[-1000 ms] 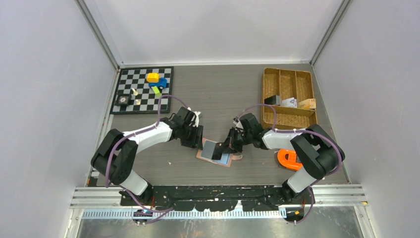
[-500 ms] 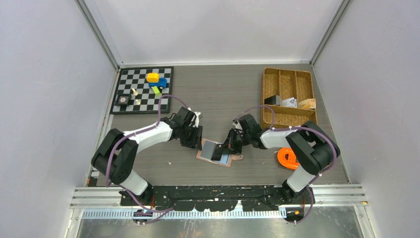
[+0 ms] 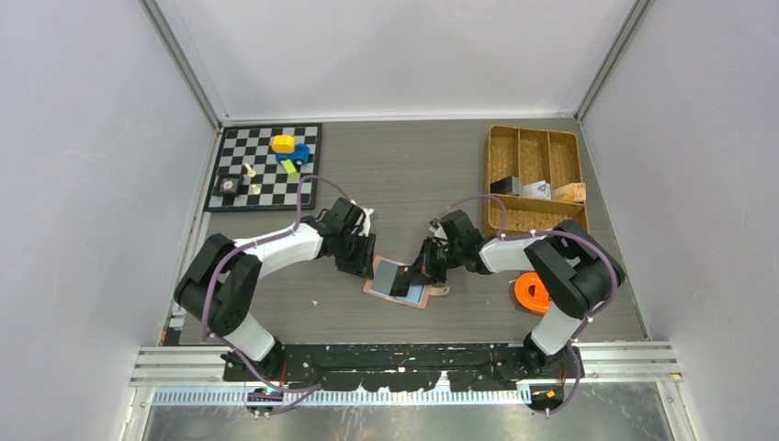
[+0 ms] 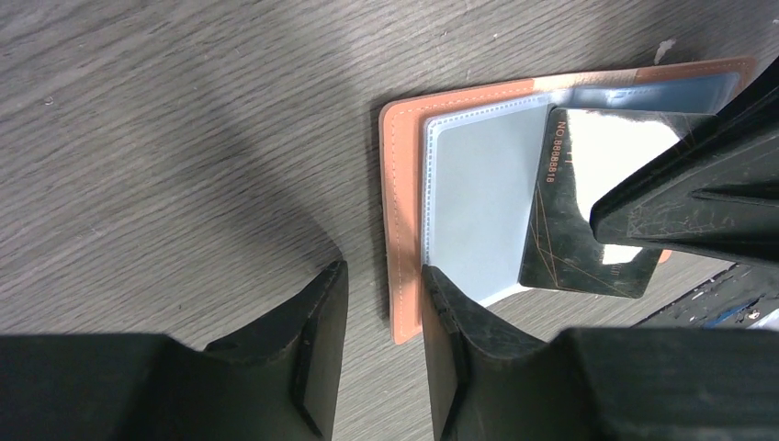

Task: Put the credit cards into the card holder
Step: Insert the credit card into the card holder.

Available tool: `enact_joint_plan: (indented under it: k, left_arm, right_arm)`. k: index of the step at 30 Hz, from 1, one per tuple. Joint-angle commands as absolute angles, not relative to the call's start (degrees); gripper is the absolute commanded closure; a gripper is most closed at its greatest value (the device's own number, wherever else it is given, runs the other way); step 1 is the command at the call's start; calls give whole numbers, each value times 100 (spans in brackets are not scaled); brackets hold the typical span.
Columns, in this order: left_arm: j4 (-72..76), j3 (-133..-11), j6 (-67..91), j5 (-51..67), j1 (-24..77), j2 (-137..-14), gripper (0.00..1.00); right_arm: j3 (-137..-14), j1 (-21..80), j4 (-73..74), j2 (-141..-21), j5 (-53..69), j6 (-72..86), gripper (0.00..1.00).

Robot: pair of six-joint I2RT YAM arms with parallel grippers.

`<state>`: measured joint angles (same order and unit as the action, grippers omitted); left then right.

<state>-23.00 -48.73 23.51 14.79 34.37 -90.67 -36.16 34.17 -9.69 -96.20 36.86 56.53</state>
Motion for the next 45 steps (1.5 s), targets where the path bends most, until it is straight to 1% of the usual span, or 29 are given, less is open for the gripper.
enact_joint_plan:
  k: [1, 4, 16, 23, 24, 26, 30, 32, 45]
  left_arm:
    - [-2308, -5056, 2259, 1556, 3428, -9121, 64]
    - [-2322, -5069, 2246, 1556, 3427, -9155, 66]
    - [-2349, -5106, 2241, 1586, 3420, -9236, 68]
    - [-2349, -5115, 2232, 1626, 3428, -9292, 72]
    - [-2359, -5120, 2232, 1629, 3428, -9300, 74]
    - [-2363, -5123, 2223, 1632, 3421, -9326, 80]
    - [-2395, -5139, 2219, 1596, 3420, -9379, 95]
    - [-2409, -5154, 2215, 1591, 3423, -9413, 99]
    - [-2427, -5168, 2215, 1665, 3423, -9441, 100]
  right_arm:
    - [-3756, 3454, -1072, -9785, 3621, 5528, 100]
    - [-3755, 3449, -1048, -9832, 3589, 5500, 100]
    - [-3731, 3452, -1007, -10006, 3458, 5512, 100]
    - [-3683, 3450, -1003, -10010, 3303, 5496, 99]
    - [-3676, 3448, -998, -10012, 3284, 5489, 99]
    - [-3689, 3456, -934, -10012, 3247, 5447, 99]
    - [-3736, 3448, -745, -9987, 3170, 5325, 100]
    - [-3751, 3452, -673, -9967, 3131, 5285, 100]
    - [-3745, 3537, -687, -10042, 3004, 5442, 99]
